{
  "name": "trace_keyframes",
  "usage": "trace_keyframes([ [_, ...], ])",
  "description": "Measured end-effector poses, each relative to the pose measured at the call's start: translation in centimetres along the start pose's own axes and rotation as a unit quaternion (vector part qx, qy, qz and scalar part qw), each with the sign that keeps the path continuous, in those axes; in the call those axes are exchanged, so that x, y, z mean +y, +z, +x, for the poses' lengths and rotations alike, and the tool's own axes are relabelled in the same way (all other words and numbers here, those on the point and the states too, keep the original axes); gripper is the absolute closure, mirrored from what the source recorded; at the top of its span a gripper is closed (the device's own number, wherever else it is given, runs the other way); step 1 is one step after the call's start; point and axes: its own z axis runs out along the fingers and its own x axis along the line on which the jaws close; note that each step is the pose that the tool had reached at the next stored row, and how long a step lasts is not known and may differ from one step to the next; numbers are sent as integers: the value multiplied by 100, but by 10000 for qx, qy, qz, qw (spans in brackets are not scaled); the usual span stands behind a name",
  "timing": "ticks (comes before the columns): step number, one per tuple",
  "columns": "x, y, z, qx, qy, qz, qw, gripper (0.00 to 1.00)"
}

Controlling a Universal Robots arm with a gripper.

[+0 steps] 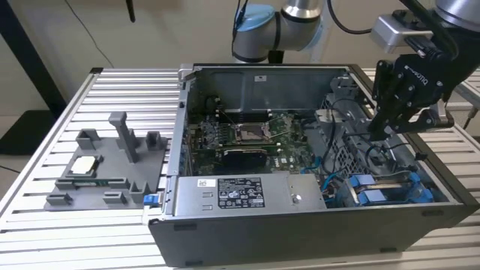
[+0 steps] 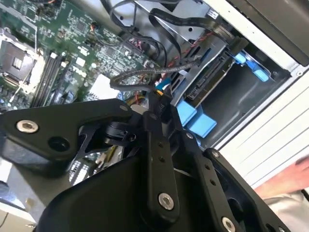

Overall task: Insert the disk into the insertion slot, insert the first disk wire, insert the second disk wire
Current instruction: 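Insert the first disk wire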

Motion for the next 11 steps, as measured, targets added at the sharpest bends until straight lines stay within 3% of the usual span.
trace_keyframes([
  [2, -1, 12, 1, -43, -2, 2, 10000, 75],
  [11, -4, 6, 80, -45, -3, 5, 10000, 81],
])
